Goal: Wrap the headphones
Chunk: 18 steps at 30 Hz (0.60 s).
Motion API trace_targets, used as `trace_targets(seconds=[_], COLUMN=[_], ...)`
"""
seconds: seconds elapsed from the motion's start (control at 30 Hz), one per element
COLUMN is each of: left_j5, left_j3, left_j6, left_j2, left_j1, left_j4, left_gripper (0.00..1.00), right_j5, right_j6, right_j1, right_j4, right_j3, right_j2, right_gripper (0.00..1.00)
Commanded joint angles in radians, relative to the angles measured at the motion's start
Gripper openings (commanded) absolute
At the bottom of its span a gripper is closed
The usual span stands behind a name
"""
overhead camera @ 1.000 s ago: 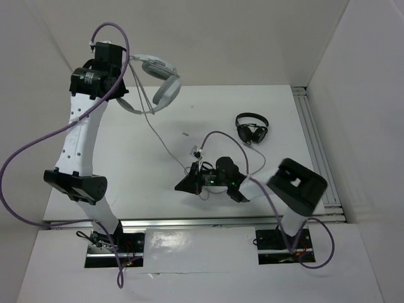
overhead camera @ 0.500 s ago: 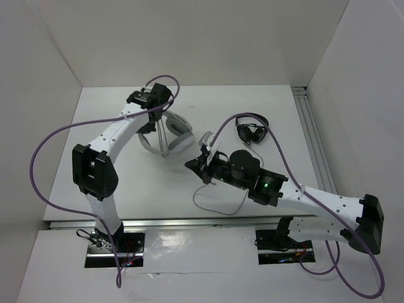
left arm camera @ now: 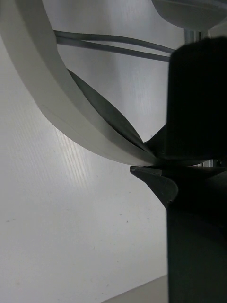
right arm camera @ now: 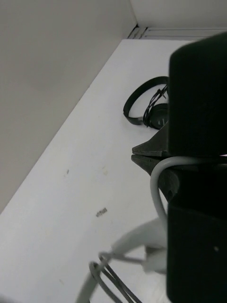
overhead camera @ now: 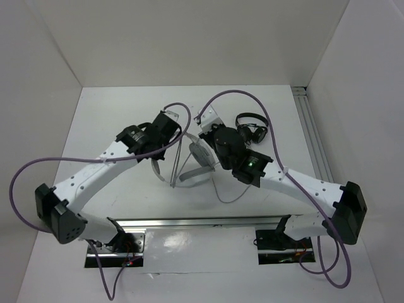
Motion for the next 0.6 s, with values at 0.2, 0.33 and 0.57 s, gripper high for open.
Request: trace_targets(seconds=[0.2,0.33,0.57], left_j5=[0.157,0.127,-0.042], left_j3=[0.055,0.152,0.442], left_j6=[0.036,0.016,-0.078], left_j2=[-0.156,-0.192,-0.14], left_j1=[-0.291,-0.325,-0.348], left_j4=[-0.064,-0.099,-0.274], left_gripper=[0.0,0.0,0.0], right_j5=[-0.181,-0.58,-1.126], right_j6=[0.048,0.114,0.342], right_j1=[-0.254,-0.356,-0.385], right_j4=[0.126,0.02,0.195], right_j3=[0.164,0.232,0.157], right_j2=[0.106,0.163,0.28], right_gripper=[0.08,0.08,0.0])
